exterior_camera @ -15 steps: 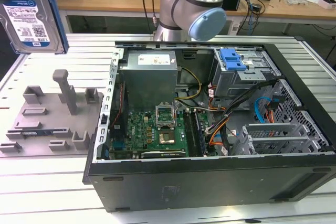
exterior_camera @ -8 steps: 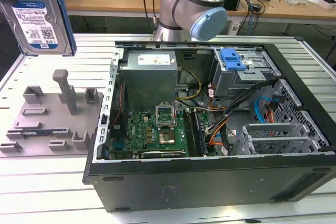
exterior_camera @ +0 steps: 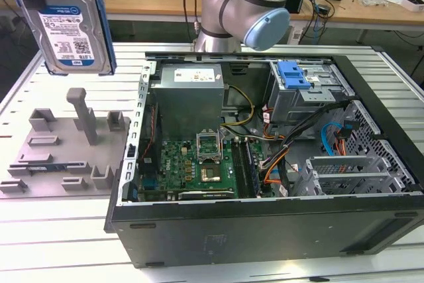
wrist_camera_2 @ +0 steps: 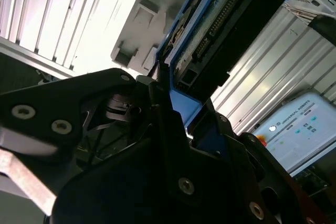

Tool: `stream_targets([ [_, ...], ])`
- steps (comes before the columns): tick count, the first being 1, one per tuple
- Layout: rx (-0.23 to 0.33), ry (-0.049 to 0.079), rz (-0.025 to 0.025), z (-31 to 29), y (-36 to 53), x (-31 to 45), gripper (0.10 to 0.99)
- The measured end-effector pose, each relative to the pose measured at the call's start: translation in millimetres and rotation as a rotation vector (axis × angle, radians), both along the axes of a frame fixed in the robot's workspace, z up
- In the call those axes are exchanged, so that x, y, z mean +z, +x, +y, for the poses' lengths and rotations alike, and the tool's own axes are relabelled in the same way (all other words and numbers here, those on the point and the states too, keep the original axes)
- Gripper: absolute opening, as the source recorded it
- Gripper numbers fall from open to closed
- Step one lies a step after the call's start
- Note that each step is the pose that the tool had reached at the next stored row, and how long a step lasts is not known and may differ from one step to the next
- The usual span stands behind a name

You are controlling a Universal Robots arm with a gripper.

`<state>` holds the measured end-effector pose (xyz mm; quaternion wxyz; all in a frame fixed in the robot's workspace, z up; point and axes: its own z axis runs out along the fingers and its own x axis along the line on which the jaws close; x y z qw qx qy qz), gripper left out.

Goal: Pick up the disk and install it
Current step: 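Pick up the disk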

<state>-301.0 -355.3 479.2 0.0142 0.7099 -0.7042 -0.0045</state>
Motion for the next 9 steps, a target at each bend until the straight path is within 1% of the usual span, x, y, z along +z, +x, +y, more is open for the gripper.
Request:
stream_targets([
  [5, 0.000, 0.000, -0.0005, -5.4, 14.9, 0.0, 0.369],
  [8, 0.000, 0.000, -0.0007, -11.8, 29.5, 0.0, 0.369],
  [9, 0.000, -0.001, -0.0007, -13.3, 32.8, 0.0, 0.369],
])
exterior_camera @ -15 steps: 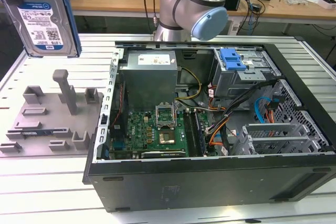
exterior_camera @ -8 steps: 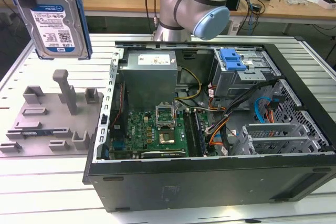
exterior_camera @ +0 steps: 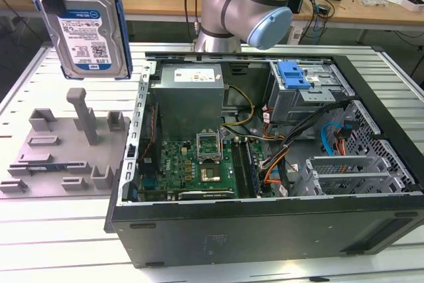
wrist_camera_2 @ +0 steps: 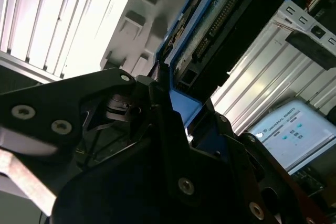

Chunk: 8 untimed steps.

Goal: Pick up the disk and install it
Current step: 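Pick up the disk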

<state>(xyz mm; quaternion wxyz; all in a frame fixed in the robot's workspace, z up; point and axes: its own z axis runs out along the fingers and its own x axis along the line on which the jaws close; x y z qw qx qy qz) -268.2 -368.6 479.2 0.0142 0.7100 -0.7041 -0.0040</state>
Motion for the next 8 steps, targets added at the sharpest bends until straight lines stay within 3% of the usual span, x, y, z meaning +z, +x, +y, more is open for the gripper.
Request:
stream_targets([
  [5, 0.000, -0.002, -0.0001, -9.1, 18.7, 0.0, 0.369],
  [8, 0.000, -0.003, -0.0001, -18.3, 33.9, 0.0, 0.369],
])
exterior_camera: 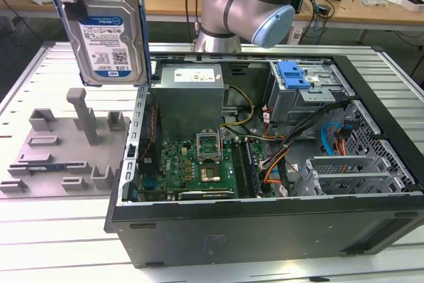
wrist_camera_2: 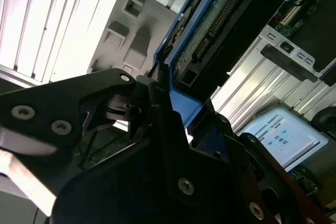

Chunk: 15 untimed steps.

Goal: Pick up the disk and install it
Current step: 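Pick up the disk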

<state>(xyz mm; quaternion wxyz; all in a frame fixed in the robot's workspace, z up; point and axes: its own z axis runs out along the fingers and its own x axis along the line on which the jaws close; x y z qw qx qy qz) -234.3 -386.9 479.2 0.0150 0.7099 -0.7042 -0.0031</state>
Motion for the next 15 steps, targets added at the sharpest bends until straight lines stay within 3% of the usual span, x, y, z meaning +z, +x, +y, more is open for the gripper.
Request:
stream_targets([
  [8, 0.000, -0.001, 0.0000, -15.1, 24.7, 0.0, 0.369],
  [15, 0.000, -0.002, -0.0001, -33.4, 52.7, 0.0, 0.369],
])
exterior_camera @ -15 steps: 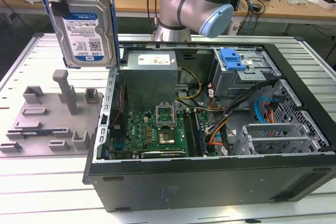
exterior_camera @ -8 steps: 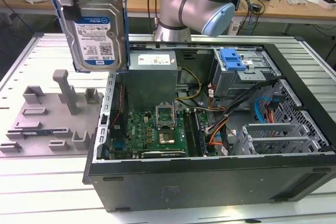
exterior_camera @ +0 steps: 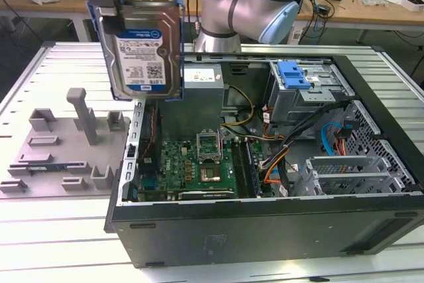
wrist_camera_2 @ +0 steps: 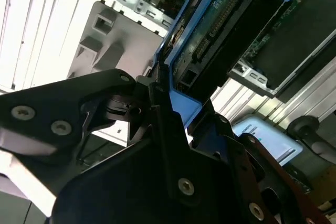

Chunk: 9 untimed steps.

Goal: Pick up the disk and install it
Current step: 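Pick up the disk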

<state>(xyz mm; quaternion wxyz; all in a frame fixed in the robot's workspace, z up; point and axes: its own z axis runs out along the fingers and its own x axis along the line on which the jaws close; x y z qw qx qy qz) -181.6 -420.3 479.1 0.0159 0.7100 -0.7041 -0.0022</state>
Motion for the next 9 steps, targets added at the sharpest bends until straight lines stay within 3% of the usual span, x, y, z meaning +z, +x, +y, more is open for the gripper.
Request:
stream_targets([
  [9, 0.000, -0.001, 0.0001, -20.4, 31.5, 0.0, 0.369],
])
